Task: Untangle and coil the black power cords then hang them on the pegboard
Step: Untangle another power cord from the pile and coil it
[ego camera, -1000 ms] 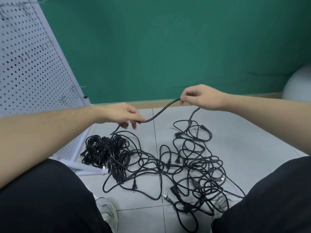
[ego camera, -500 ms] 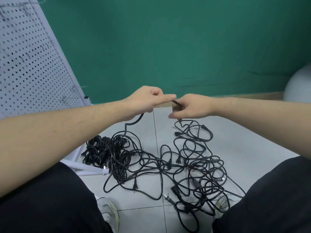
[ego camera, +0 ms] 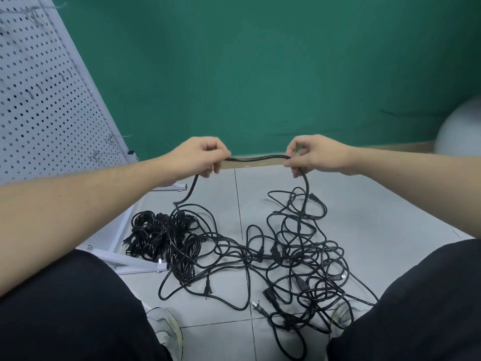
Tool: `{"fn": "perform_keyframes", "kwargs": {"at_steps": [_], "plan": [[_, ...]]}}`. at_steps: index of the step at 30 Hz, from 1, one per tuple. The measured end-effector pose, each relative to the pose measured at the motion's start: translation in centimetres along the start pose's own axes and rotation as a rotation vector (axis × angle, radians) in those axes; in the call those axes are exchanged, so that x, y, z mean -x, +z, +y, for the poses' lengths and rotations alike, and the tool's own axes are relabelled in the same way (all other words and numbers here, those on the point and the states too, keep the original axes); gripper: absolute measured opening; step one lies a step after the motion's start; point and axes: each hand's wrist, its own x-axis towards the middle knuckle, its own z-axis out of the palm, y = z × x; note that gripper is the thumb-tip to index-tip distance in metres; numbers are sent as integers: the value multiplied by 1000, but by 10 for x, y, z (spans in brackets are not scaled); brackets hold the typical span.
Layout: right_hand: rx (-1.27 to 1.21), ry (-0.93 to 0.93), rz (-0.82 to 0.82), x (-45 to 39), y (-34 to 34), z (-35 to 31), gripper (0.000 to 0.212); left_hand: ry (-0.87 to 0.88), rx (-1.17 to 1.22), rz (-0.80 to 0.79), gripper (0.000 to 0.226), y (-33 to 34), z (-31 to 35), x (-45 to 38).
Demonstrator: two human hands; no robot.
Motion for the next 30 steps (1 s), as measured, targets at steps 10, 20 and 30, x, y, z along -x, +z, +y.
{"fn": "perform_keyframes", "kwargs": {"at_steps": [10, 20, 30], "plan": [[77, -148, -10, -3, 32, -39, 24, -106, 53, -203, 36, 34, 28, 6], [120, 4, -218, -2, 26, -9, 15, 113, 291, 271, 48, 19, 43, 0], [-91, -14, -64, -4, 25, -16, 22, -6, 87, 278, 29, -10, -5, -2]]}}
